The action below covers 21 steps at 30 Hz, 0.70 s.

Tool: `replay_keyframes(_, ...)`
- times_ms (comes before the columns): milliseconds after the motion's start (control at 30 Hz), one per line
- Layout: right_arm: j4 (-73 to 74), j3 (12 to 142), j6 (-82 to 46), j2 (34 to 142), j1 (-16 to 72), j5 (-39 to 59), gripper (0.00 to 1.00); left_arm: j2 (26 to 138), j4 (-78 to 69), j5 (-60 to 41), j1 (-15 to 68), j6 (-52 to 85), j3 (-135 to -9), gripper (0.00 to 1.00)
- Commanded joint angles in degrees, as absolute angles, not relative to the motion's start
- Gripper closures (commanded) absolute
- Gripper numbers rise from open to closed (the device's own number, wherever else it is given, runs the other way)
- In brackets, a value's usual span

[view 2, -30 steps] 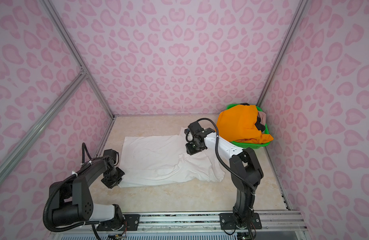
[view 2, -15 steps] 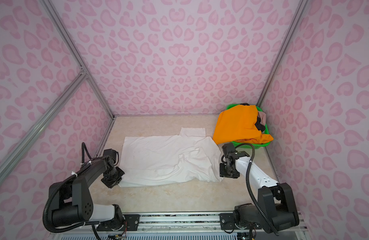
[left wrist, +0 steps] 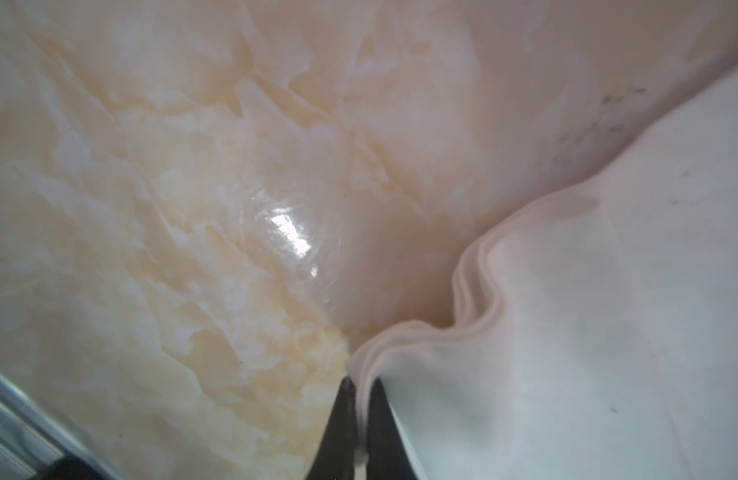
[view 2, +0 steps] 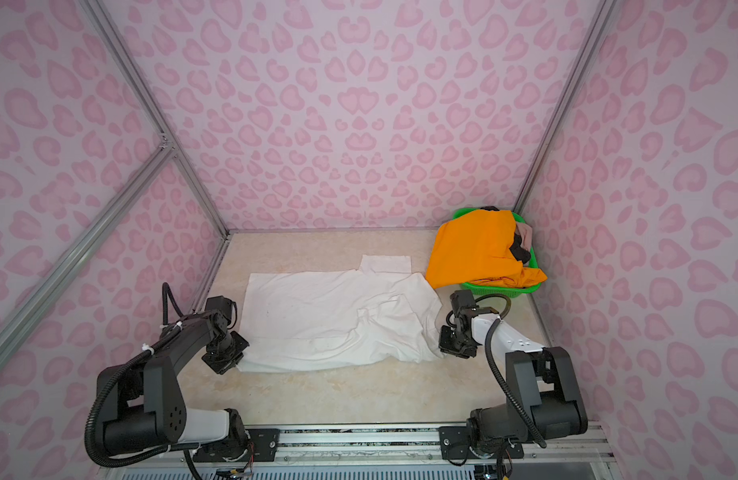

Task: Fold and stack the mixed laundry pile

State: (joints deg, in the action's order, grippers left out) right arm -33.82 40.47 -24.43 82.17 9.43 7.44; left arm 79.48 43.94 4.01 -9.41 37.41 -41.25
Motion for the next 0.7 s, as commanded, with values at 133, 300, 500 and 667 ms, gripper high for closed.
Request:
replay_keyframes(133, -33.9, 38.7, -24.6, 82.5, 9.1, 6.6, 0.95, 79.3, 44.2, 5.4, -9.5, 37.2, -41.6, 0.92)
replay_keyframes(300, -38.6, 38.3, -24.1, 77.3, 6.0, 0.6, 1.00, 79.3, 44.4, 5.6, -9.5, 37.2, -41.6, 0.92)
replay_keyframes(500, -41.6, 37.3, -27.4, 70.0, 4.6, -1.9, 1.00, 79.9, 44.3, 5.7, -9.5, 37.0, -41.6, 0.92)
replay_keyframes(667, -41.7, 35.8, -29.5, 68.1, 4.7, -3.4, 0.99, 80.5, 44.0, 5.1, -9.5, 37.2, -41.2, 0.92)
